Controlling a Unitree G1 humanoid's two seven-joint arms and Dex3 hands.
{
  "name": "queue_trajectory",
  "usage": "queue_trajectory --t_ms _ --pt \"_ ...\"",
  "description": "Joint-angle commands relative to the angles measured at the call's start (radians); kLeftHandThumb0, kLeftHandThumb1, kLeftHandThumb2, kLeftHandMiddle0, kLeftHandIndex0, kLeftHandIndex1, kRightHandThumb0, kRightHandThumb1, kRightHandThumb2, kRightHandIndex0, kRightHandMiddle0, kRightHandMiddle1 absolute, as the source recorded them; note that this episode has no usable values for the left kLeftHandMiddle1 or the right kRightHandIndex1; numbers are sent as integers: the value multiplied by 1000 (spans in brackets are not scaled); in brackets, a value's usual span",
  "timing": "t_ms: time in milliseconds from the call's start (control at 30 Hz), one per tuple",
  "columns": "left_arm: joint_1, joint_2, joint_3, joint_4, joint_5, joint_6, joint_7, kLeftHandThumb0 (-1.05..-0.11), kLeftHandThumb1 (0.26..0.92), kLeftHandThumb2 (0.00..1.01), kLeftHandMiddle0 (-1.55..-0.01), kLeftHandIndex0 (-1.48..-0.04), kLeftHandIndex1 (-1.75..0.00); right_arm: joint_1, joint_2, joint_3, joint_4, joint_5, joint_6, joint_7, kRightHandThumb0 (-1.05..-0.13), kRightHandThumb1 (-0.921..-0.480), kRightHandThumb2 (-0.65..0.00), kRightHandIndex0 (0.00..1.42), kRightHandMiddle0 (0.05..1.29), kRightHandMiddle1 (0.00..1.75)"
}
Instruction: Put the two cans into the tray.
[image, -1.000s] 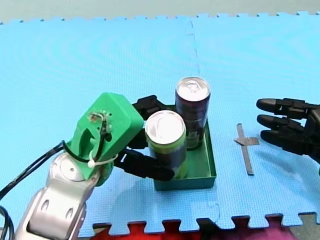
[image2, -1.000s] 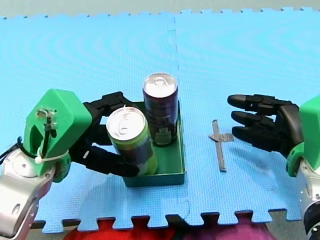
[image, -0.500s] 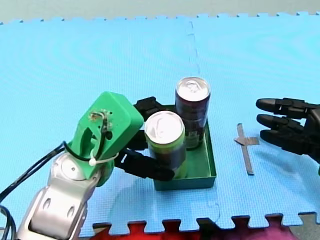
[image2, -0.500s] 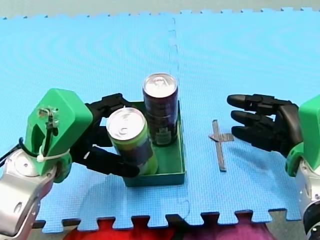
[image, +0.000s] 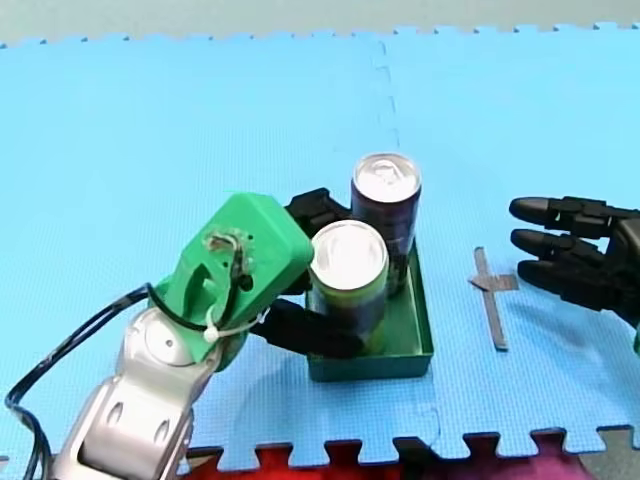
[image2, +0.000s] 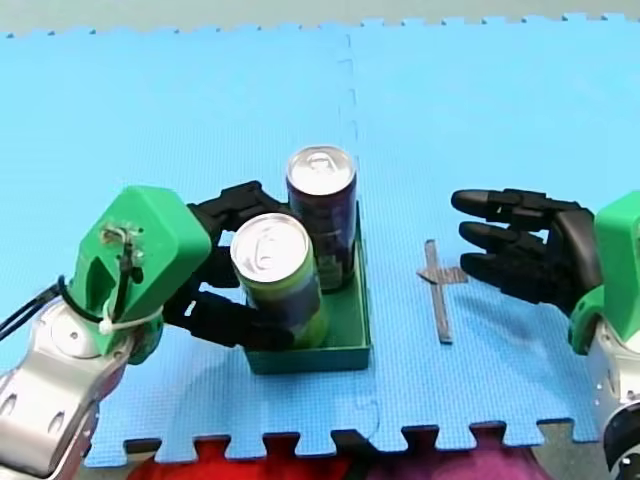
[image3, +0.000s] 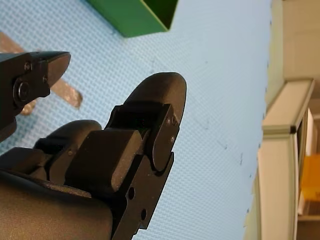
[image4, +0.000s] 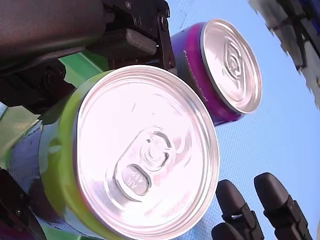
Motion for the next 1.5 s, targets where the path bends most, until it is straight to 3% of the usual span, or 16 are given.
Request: queue_trajectory --t_ms 0,433,800,1067,1467 --pt "-3 -4 0 -3 1 -12 6 -249 814 7 -914 -547 -1746 1 -1 -3 -3 5 2 -2 -630 -809 0 684 1090 1" --pt "-5 -26 -18 -25 18 13 22 -233 818 9 -915 -555 -1746 4 1 -2 -6 4 0 -8 -626 -811 -1 672 1090 0" --pt "-2 -15 -25 -35 28 20 17 -217 821 10 -915 -561 -1746 6 -2 -5 -11 9 1 -2 -618 -814 -1 665 1090 0" --pt "-6 6 -56 -49 76 39 11 -209 822 11 -917 -566 -1746 7 -4 -16 -5 22 -6 16 -616 -815 0 670 1092 2" --pt "-6 13 -62 -52 91 61 -1 -198 826 13 -917 -570 -1746 8 -7 -20 -5 23 -11 19 -629 -814 0 696 1102 6"
